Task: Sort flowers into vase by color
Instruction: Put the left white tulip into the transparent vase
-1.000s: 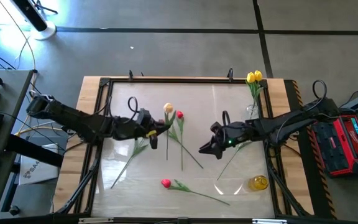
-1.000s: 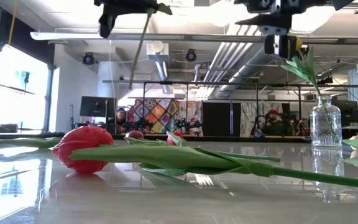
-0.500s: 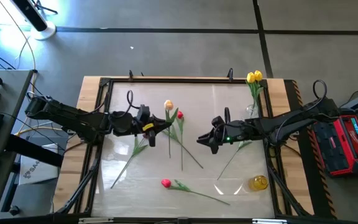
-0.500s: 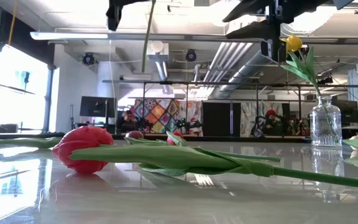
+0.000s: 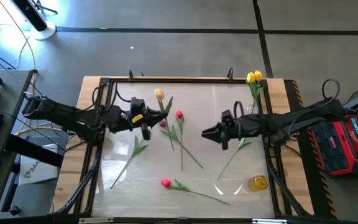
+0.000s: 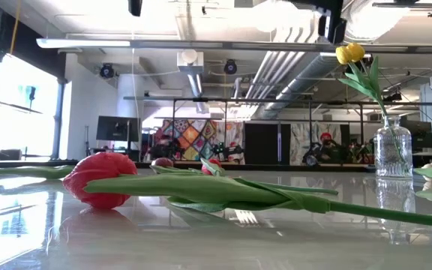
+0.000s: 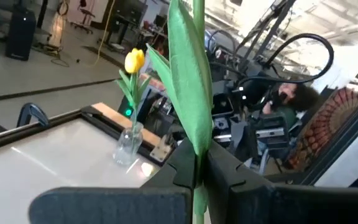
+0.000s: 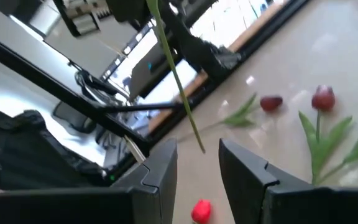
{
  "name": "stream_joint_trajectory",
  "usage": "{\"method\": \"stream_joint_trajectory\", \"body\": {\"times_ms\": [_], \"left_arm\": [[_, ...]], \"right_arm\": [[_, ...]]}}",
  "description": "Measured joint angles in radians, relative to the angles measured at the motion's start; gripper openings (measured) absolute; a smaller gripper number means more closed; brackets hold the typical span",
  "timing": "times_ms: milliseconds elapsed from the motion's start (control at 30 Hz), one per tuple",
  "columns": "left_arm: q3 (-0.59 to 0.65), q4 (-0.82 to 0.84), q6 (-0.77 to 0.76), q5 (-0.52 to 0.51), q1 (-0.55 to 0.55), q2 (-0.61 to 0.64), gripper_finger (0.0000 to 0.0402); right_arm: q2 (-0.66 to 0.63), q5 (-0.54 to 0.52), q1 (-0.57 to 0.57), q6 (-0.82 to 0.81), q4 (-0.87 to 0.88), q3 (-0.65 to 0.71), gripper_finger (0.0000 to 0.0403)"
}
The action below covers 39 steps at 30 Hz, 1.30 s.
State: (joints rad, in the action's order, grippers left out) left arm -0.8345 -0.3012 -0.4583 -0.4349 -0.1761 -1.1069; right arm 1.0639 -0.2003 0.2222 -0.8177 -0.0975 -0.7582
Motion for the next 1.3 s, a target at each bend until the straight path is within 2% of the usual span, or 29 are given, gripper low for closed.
{"method": "stream_joint_trajectory", "body": {"times_ms": [100, 267, 367, 600, 1000, 1200, 1300], "left_arm": [[-0.047, 0.007, 0.009, 0.006, 0.0, -0.031, 0.0003], [-0.126, 0.022, 0.042, 0.009, -0.001, -0.078, 0.0003], [-0.15, 0.027, 0.044, 0.011, 0.002, -0.097, 0.0003], [-0.215, 0.022, 0.05, 0.163, 0.077, -0.161, 0.0003], [-0.459, 0.051, 0.155, 0.328, 0.152, -0.317, 0.0003], [-0.597, 0.144, 0.156, 0.408, 0.191, -0.406, 0.0012], [-0.678, 0.165, 0.157, 0.402, 0.21, -0.456, 0.002]], "right_arm": [[-0.046, -0.036, 0.0, 0.038, 0.003, 0.0, 0.0108], [-0.123, -0.198, 0.014, 0.077, 0.012, 0.0, 0.0108], [-0.166, -0.245, 0.016, 0.109, 0.011, 0.0, 0.0108], [-0.205, -0.26, 0.016, 0.177, 0.007, 0.0, 0.0108], [-0.219, -0.244, 0.016, 0.27, -0.037, -0.006, 0.0108], [-0.228, -0.136, 0.036, 0.464, 0.061, -0.152, 0.0108], [-0.22, -0.148, 0.047, 0.547, 0.232, -0.271, 0.0108]]}}
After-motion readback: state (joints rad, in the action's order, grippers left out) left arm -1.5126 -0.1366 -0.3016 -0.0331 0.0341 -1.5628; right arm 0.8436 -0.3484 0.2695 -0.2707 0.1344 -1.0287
